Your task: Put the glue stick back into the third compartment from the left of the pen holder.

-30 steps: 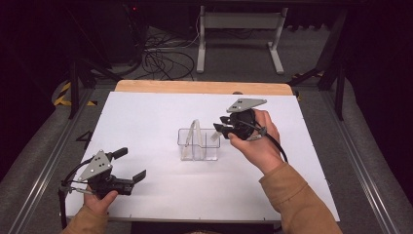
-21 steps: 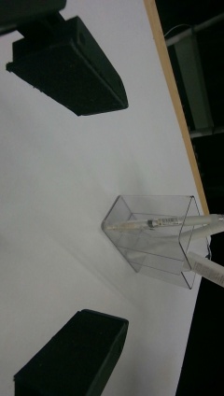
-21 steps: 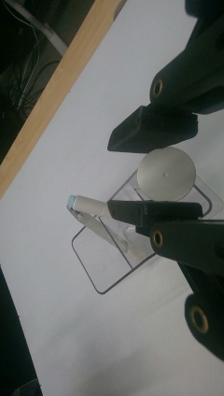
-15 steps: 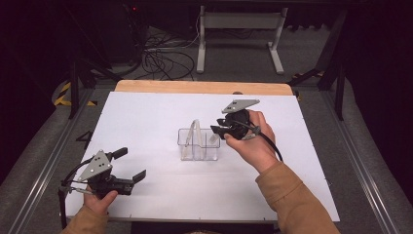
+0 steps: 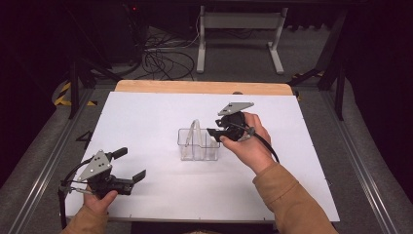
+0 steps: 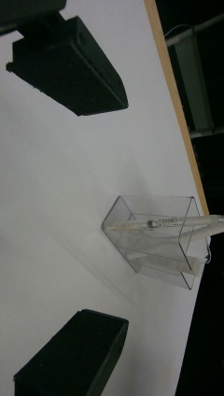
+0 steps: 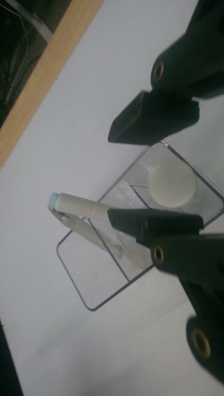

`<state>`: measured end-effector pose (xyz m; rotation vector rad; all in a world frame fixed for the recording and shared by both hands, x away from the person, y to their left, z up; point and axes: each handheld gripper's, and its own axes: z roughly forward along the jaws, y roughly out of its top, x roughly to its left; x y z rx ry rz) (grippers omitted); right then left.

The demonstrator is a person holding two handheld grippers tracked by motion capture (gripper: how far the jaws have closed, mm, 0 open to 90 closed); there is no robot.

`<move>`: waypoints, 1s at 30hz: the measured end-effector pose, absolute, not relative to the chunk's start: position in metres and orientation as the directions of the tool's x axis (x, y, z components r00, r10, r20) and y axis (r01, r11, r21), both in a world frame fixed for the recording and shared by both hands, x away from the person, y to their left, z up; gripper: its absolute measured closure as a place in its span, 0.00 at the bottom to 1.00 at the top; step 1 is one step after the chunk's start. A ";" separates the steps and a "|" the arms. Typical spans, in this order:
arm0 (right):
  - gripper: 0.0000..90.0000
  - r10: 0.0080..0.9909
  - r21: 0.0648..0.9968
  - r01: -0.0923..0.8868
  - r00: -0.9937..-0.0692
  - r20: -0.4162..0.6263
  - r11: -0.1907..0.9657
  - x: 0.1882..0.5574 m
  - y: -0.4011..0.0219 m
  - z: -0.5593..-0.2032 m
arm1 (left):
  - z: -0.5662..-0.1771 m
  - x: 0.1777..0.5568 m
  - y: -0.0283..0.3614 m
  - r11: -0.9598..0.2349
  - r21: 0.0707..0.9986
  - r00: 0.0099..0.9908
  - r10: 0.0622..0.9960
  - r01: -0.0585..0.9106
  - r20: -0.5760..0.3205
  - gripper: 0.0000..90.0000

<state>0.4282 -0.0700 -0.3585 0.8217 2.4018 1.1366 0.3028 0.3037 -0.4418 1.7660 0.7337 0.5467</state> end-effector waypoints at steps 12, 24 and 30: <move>0.43 0.633 0.844 0.258 -0.765 -0.119 0.471 0.419 -0.079 -0.352 | -0.442 0.302 0.303 -0.216 0.953 0.700 0.714 0.214 0.005 0.01; 0.34 0.595 0.888 0.164 -0.792 -0.140 0.429 0.410 -0.092 -0.343 | -0.441 0.301 0.306 -0.216 0.953 0.695 0.719 0.212 0.008 0.01; 0.33 0.595 0.891 0.154 -0.790 -0.148 0.426 0.409 -0.098 -0.343 | -0.441 0.301 0.305 -0.213 0.955 0.695 0.719 0.208 0.009 0.01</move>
